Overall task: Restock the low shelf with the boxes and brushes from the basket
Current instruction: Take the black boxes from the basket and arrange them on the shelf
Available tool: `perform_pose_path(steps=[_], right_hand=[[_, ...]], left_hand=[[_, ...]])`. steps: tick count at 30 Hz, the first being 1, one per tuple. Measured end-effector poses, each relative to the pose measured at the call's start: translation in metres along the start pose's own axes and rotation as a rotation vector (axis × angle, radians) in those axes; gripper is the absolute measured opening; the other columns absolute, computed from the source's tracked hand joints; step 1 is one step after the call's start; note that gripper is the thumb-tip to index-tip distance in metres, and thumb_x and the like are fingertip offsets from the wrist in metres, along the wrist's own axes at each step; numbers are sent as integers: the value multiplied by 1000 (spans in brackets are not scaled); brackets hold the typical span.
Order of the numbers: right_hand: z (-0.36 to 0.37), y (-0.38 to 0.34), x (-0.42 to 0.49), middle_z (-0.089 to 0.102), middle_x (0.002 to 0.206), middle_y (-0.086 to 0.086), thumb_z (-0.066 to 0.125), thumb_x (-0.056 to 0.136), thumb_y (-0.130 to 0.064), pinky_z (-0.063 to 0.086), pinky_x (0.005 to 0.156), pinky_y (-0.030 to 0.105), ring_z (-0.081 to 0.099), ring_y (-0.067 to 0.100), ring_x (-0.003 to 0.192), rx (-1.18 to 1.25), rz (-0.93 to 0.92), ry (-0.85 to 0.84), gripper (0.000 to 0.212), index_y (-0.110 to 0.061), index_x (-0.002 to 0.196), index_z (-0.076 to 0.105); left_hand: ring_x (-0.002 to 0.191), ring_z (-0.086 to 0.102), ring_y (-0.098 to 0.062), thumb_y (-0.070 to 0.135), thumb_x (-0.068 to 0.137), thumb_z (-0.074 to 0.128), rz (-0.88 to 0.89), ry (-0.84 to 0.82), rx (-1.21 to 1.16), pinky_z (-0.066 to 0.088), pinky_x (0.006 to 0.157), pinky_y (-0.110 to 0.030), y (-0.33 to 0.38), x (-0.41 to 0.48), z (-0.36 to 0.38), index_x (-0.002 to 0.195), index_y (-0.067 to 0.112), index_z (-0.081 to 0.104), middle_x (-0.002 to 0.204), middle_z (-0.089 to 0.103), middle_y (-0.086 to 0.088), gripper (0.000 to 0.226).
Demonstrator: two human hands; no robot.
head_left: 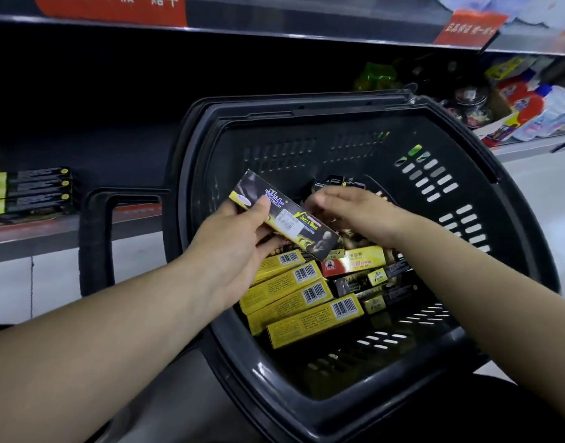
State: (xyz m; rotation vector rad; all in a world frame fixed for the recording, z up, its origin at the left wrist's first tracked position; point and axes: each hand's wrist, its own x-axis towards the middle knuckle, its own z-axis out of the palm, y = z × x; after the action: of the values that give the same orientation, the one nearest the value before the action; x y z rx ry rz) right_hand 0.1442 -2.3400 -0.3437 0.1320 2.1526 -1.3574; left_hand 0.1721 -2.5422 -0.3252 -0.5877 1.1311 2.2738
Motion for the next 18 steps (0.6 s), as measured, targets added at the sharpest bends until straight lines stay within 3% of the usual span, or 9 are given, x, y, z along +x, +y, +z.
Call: perform_pose_path(steps=[2, 3, 6, 10, 12, 14, 16, 18], right_hand=[[-3, 28, 18, 65, 107, 6, 50, 96, -24, 50, 64, 20, 61, 19, 83, -516, 87, 118, 21, -18, 115, 57], [-3, 47, 25, 61, 119, 11, 50, 96, -21, 51, 75, 27, 60, 24, 93, -728, 140, 70, 32, -16, 127, 50], [6, 96, 36, 41, 142, 16, 50, 95, -25, 38, 103, 39, 43, 32, 125, -1105, 269, -229, 58, -13, 145, 25], [12, 118, 48, 27, 150, 11, 48, 93, -19, 32, 109, 45, 26, 35, 136, -1494, 269, -281, 59, -12, 146, 23], [14, 119, 51, 18, 154, 12, 45, 94, -14, 33, 108, 44, 18, 35, 141, -1575, 307, -232, 61, -13, 149, 18], [21, 119, 51, 24, 152, 12, 47, 94, -16, 39, 104, 41, 24, 33, 139, -1523, 362, -180, 61, -15, 148, 18], [26, 111, 48, 45, 138, 12, 51, 93, -15, 49, 82, 34, 48, 28, 122, -1395, 429, -100, 61, -13, 146, 20], [22, 89, 39, 59, 115, 10, 55, 90, -17, 45, 62, 29, 60, 25, 99, -1226, 478, -13, 60, -5, 141, 24]], left_hand=[[98, 66, -19, 9, 96, 48, 4, 6, 2, 57, 71, -29, 0, 1, 0, 106, 11, 57, 109, 68, -8, 14], [97, 66, -19, 9, 96, 48, 4, 11, 3, 57, 71, -30, 0, 2, -1, 107, 10, 57, 107, 68, -8, 14], [92, 69, -19, 8, 96, 48, 1, 17, -11, 59, 71, -32, -1, 3, -1, 102, 9, 58, 99, 71, -7, 12], [90, 70, -19, 9, 95, 48, -15, 10, -12, 57, 80, -35, 0, 2, -2, 99, 9, 58, 94, 72, -7, 11], [91, 69, -20, 9, 96, 48, -23, 7, -7, 56, 81, -36, 0, 1, -2, 98, 8, 58, 95, 71, -9, 11], [85, 68, -20, 12, 96, 47, -59, 6, -21, 56, 79, -34, 1, 2, -1, 96, 8, 57, 94, 68, -9, 10], [85, 63, -21, 23, 95, 47, -152, -43, -27, 53, 82, -37, 4, 3, -4, 103, 8, 54, 97, 63, -10, 18], [84, 67, -23, 40, 87, 53, -241, -121, 13, 53, 84, -40, 8, 3, -6, 112, 10, 58, 97, 68, -10, 40]])
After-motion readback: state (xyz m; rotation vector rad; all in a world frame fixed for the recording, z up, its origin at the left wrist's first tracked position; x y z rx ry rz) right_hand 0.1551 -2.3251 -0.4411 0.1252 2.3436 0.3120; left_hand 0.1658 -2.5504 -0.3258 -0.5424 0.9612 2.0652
